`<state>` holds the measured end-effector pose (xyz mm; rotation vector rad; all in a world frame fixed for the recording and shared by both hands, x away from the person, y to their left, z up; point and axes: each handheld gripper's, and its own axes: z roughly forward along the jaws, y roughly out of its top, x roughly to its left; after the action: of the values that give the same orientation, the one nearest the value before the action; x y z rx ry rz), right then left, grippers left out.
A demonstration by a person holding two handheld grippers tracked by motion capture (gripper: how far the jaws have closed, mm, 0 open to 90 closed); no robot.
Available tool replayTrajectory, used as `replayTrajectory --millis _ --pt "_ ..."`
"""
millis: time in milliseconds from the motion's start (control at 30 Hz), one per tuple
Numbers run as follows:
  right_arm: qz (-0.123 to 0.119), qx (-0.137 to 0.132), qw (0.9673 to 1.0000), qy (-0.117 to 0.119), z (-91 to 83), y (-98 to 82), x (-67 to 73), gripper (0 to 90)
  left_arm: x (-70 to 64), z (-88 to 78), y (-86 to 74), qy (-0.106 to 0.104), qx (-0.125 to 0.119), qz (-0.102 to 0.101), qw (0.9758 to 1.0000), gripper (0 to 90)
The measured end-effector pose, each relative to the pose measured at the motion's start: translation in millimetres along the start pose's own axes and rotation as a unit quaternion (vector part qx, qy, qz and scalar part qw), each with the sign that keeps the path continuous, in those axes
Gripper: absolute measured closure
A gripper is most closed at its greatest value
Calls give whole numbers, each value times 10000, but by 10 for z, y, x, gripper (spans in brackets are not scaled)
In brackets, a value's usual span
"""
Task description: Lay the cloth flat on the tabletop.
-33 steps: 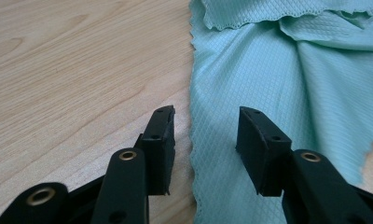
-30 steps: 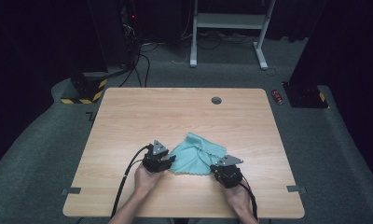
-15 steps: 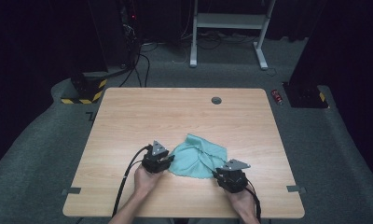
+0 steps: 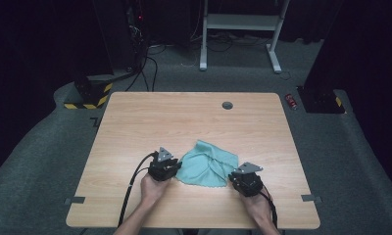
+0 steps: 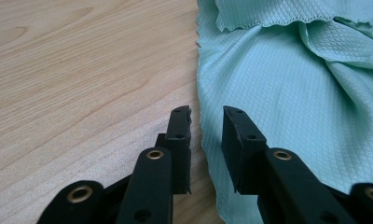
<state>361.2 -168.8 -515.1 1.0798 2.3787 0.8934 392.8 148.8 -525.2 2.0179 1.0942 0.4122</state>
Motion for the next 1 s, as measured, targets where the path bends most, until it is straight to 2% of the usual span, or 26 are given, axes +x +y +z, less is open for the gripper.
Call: replayTrajectory --millis 167,300,467,733,833,900,967,1000 --pt "-72 61 10000 24 17 31 -51 897 21 -34 -24 -59 23 5 10000 752" --pt "-24 106 9999 -33 13 57 -98 898 42 -37 -22 -95 40 -24 9999 787" --pt "67 -47 9998 -162 -21 176 -230 898 45 -48 -21 -67 87 -14 9999 819" --pt "281 -134 9987 -408 53 330 -448 899 43 -76 -27 -65 161 20 9998 863" --pt "373 -99 9982 -457 108 342 -501 899 47 -91 -37 -52 167 42 9998 865" --pt "330 -38 9983 -473 155 331 -508 895 46 -98 -45 -16 160 50 9999 859" --pt "241 23 9986 -481 190 317 -491 874 53 -92 -40 18 135 37 9999 817" --pt "245 23 9985 -484 191 313 -482 824 60 -86 -29 20 145 13 9999 775"
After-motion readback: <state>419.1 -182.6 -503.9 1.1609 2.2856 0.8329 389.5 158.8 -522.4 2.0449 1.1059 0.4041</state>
